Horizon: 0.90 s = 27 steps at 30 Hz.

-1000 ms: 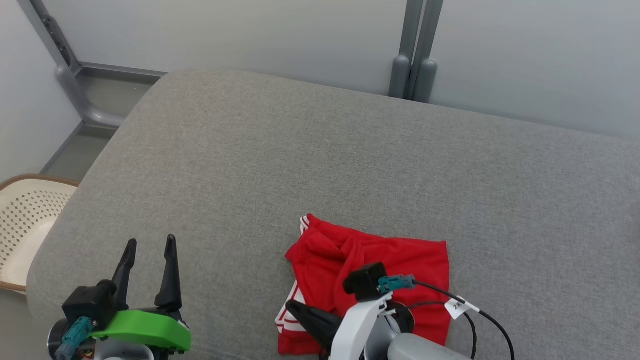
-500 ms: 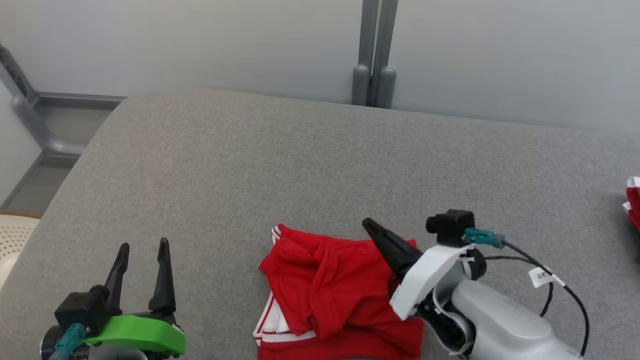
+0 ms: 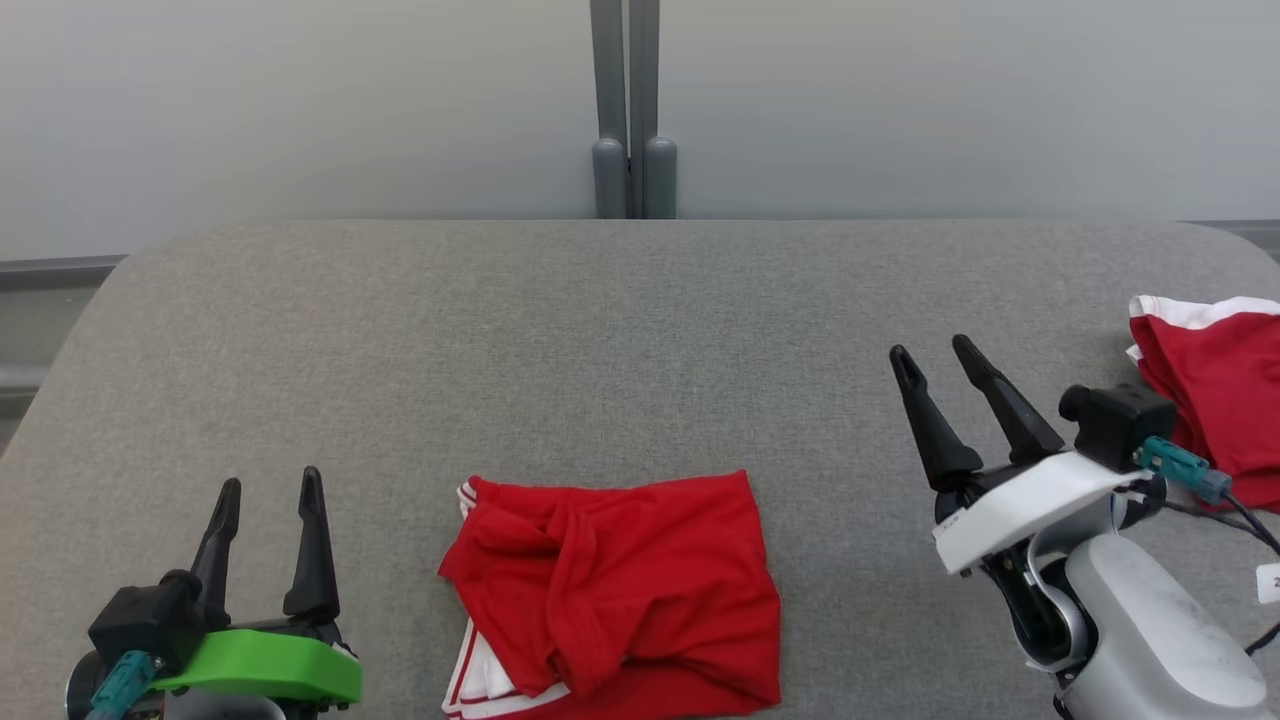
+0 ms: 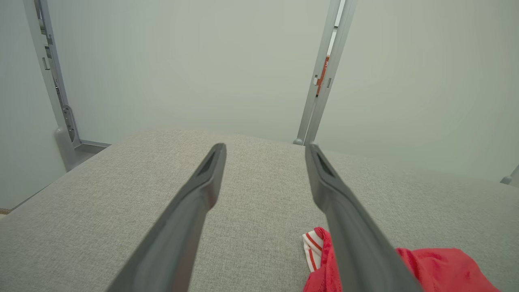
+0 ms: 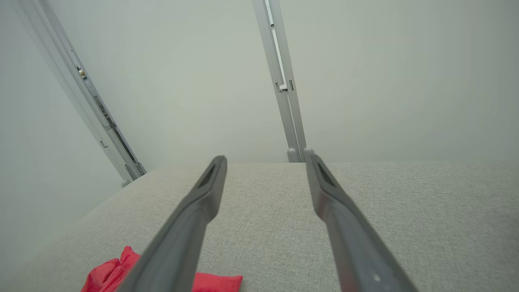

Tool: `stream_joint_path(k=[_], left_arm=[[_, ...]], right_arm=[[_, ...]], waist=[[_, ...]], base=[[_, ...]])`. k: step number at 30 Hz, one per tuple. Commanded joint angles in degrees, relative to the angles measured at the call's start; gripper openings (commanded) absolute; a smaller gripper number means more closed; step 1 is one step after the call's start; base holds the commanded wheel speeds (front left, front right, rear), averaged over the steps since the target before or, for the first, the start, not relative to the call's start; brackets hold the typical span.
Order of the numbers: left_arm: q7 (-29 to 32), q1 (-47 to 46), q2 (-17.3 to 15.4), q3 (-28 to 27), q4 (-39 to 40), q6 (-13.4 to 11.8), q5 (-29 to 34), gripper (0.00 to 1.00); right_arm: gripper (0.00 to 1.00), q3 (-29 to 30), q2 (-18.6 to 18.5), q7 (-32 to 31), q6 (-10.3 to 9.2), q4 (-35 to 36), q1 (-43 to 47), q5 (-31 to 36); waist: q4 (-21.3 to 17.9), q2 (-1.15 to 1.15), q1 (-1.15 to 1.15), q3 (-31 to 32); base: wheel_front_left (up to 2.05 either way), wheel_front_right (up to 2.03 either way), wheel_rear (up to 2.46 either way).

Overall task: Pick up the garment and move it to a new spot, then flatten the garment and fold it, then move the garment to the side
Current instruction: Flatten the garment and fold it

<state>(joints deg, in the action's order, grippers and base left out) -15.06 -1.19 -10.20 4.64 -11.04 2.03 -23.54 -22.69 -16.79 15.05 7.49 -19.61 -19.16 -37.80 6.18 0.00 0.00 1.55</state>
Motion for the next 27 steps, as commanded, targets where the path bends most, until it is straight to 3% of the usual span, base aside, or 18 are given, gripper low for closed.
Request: stream_joint_path(k=[1, 10, 27], left_arm=[[-0.13, 0.61, 0.14, -0.48, 0.4, 0.22, 1.03, 1.0], [-0.13, 1.37, 1.04, -2.18, 2.08, 0.91, 2.19, 1.0], [-0.13, 1.57, 2.09, -3.49, 2.13, 2.15, 4.0, 1.0]], right_arm=[[1.0, 1.73, 0.7, 0.12, 0.0, 1.23, 1.97, 1.63], [1.0, 10.76, 4.76, 0.13, 0.0, 6.01, 10.65, 8.76], [1.0, 10.91, 6.31, -1.98, 0.0, 5.93, 11.94, 10.75]], waist=[[-1.48, 0.0, 0.0, -0.19], [-3.81, 0.0, 0.0, -0.13], [-3.38, 0.0, 0.0, -0.04]], base=[[0.0, 0.0, 0.0], [0.0, 0.0, 0.0], [0.0, 0.0, 0.0]])
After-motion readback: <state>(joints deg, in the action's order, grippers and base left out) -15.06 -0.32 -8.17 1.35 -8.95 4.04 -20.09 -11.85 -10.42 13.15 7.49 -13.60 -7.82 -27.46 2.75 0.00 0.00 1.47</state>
